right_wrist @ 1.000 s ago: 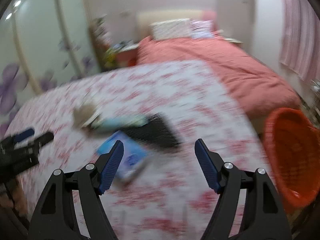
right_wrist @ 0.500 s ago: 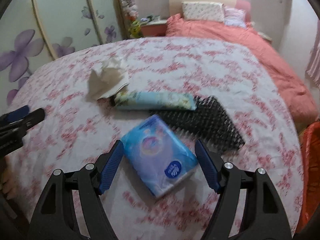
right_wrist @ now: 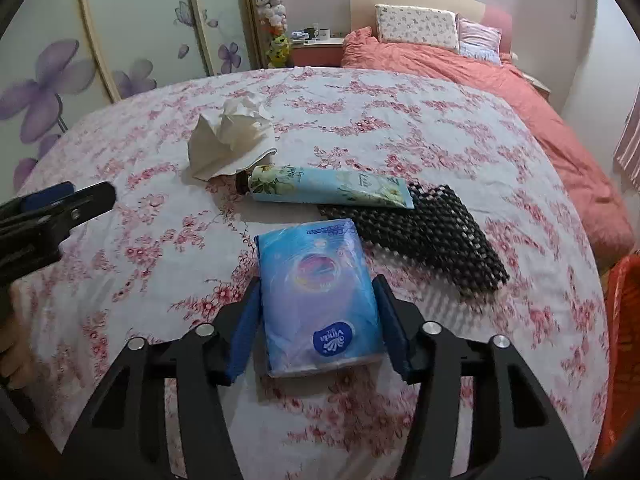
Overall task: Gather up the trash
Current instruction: 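Grasp the blue Vinda tissue pack with the right tool while the left tool grasps the white tissue paper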
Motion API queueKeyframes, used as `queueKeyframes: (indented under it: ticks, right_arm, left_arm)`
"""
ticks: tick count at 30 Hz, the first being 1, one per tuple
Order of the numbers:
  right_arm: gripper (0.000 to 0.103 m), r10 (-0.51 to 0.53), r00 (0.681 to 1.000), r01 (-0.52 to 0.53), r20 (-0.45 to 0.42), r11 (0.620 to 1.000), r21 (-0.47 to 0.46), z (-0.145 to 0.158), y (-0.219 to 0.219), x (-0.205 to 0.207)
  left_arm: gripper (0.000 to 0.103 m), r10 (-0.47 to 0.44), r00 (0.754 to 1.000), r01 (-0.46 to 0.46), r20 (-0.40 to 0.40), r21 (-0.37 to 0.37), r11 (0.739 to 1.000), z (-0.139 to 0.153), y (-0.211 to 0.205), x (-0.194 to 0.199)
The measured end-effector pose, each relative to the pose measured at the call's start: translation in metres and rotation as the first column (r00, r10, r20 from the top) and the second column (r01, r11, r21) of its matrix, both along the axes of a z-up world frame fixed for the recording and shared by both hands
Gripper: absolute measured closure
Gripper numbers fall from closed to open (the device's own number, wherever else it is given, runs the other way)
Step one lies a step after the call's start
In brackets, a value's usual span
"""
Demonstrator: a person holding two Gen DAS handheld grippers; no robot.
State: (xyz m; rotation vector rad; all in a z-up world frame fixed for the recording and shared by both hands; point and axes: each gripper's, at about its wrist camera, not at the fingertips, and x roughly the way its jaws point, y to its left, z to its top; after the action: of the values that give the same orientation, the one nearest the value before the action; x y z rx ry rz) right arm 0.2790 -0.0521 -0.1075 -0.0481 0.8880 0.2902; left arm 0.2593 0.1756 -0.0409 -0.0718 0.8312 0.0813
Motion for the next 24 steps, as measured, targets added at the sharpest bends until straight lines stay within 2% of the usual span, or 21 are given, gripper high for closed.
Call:
queueKeyframes:
  ticks: [5, 8, 19, 21, 24]
  right_arm:
    - [0.05, -0.054, 0.997, 0.052, 0.054, 0.998, 0.041, 0.014, -0.031, -0.02]
    - [0.05, -0.107, 0.991, 0.103, 0.08, 0.993, 0.052, 0.021, -0.053, -0.027]
    - [0.05, -0.205, 0.976, 0.196, 0.07, 0.974, 0.116, 0.019, -0.102, -0.016]
    - [0.05, -0.216, 0.974, 0.207, 0.062, 0.97, 0.129, 0.016, -0.107, -0.012]
    - [0.05, -0.223, 0.973, 0.214, 0.059, 0.967, 0.139, 0.014, -0.112, -0.009]
  left_arm:
    - [0.018, -0.011, 1.0, 0.013, 0.025, -0.043, 0.999, -0.002, -0.011, 0.02]
    - [0.018, -0.012, 0.999, 0.014, 0.037, -0.042, 0.999, -0.003, -0.022, 0.037]
    - [0.018, -0.03, 1.0, 0.03, 0.006, 0.031, 0.999, -0.017, -0.055, 0.09]
    - [0.018, -0.035, 0.999, 0.035, 0.003, 0.078, 0.996, -0.02, -0.061, 0.096]
    - [0.022, -0.025, 1.0, 0.026, -0.006, 0.085, 0.996, -0.024, -0.06, 0.107]
